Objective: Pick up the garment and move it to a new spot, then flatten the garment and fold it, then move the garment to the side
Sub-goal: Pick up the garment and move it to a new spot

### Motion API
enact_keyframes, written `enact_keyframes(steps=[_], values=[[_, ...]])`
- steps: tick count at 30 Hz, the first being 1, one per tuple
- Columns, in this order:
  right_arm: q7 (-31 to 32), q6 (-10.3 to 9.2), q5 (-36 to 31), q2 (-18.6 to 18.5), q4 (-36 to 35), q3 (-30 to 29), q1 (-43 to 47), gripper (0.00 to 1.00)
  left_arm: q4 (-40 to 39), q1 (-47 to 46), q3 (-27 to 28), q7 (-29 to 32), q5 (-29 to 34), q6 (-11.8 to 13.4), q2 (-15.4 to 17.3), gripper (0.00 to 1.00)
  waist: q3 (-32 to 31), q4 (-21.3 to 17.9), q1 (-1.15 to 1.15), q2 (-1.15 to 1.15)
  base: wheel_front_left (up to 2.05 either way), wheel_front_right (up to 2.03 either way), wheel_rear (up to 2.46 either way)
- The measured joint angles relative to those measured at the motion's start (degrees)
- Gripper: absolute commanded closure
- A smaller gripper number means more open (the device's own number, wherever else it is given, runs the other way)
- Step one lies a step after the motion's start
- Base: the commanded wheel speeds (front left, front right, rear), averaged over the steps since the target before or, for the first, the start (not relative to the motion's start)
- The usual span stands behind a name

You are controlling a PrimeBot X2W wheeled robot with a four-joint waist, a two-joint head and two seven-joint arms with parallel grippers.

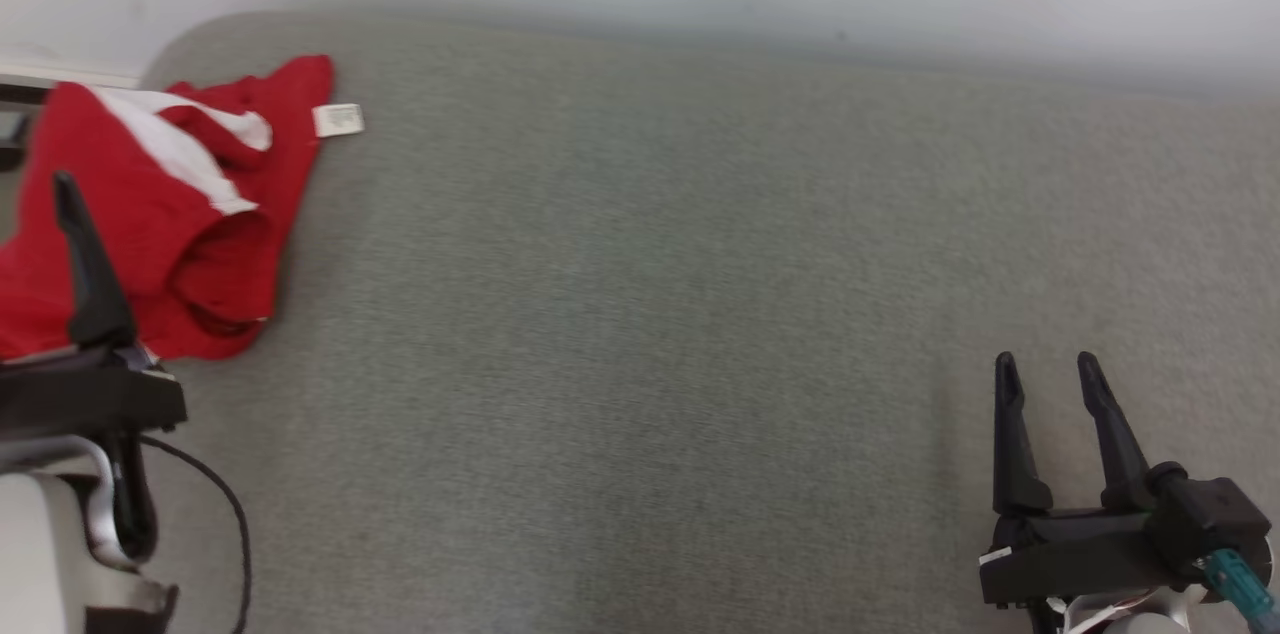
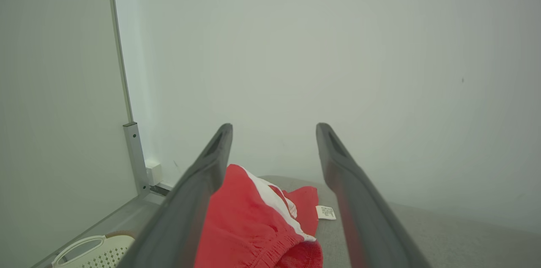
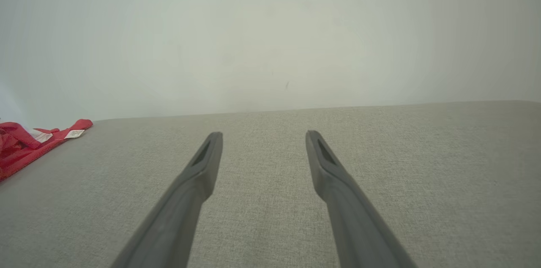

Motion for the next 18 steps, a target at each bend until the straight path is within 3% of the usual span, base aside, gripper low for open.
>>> enact_keyframes(steps=[12, 18], values=[[0.0, 0.0, 2.3, 0.0, 0.9, -1.2, -2.7, 0.0, 16.4, -9.8, 3.2, 0.1, -1.9, -0.2, 7.0, 0.0, 5.7, -8.8, -0.01, 0.0, 0.0, 0.0, 0.0], [0.0, 0.0, 2.9, 0.0, 1.0, -0.9, -3.3, 0.0, 25.2, -13.5, 3.0, 4.8, -1.1, 1.6, 10.8, 0.0, 7.2, -11.4, -0.01, 0.0, 0.0, 0.0, 0.0]])
